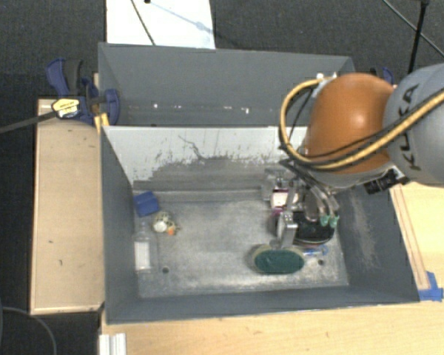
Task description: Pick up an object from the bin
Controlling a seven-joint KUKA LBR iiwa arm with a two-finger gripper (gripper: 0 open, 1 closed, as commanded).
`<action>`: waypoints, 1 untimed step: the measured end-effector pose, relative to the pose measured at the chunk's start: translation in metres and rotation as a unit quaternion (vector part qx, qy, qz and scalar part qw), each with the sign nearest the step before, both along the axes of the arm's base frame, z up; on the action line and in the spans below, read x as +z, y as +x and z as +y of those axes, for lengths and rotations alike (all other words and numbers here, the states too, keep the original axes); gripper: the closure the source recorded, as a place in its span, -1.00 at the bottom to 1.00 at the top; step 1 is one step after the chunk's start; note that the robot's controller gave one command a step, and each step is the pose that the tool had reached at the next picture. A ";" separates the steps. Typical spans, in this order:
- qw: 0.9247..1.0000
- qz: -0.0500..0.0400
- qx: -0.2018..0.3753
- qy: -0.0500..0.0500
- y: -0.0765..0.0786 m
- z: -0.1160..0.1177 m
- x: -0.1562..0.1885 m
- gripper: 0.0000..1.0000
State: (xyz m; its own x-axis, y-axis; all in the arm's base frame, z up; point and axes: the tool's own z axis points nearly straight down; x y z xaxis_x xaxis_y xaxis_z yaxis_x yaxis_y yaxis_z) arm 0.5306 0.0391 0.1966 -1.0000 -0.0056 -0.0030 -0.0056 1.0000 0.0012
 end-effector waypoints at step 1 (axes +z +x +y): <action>0.965 0.002 0.261 0.000 -0.018 -0.094 -0.116 -1.00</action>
Offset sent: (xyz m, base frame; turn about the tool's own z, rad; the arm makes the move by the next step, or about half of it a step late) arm -0.0174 -0.0938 -0.1157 -0.5308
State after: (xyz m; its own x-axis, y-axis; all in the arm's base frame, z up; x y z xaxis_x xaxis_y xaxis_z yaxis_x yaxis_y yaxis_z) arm 0.5127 -0.0552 0.0803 -0.8607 -0.5092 0.0018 -0.5092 0.8607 0.0018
